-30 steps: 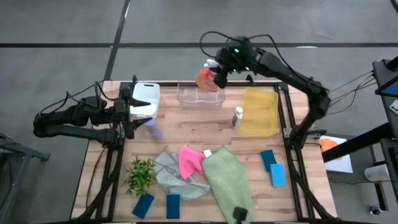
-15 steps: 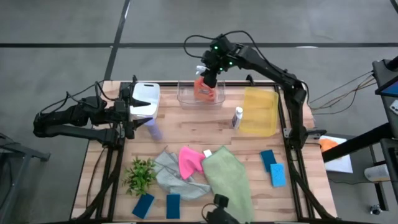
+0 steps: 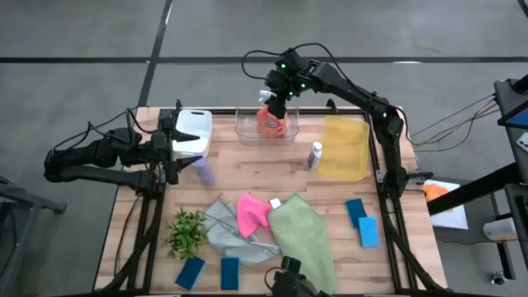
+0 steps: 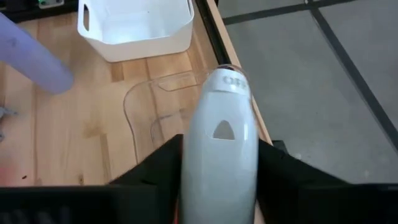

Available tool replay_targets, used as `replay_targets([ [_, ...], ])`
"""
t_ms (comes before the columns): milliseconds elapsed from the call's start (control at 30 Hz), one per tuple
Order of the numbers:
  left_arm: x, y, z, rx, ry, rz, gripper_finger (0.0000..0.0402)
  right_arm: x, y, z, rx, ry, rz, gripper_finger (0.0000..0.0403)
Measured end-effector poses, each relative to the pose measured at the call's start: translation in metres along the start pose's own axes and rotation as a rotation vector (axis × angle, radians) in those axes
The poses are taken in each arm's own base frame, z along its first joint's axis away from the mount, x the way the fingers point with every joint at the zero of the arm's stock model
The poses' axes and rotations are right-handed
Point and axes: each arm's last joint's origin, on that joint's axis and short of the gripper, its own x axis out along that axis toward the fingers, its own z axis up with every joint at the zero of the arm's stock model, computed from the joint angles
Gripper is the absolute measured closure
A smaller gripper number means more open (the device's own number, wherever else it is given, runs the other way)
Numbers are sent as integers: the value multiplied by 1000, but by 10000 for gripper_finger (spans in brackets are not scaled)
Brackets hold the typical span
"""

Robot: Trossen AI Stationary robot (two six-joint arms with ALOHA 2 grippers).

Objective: Pick & Place Kitchen Items
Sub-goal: Put the orange spray bottle into the transparent bin, then put the purple air freshener spray into the transparent bin

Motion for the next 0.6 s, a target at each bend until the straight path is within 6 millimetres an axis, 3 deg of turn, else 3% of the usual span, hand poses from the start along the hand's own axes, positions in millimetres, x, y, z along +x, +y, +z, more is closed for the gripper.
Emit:
replay_targets([
  [133, 0, 0, 0, 0, 1, 0, 118, -3, 0, 3, 4, -15, -5, 121],
  [267, 0, 0, 0, 0, 1, 0, 118, -6, 0, 6, 10, -25, -7, 66],
  [433, 0, 0, 0, 1, 1, 0, 118, -20, 2, 18, -6, -82, -21, 47],
  [600, 0, 0, 0, 1, 1, 0, 118, -48, 7, 40, -61, -207, -28, 45],
])
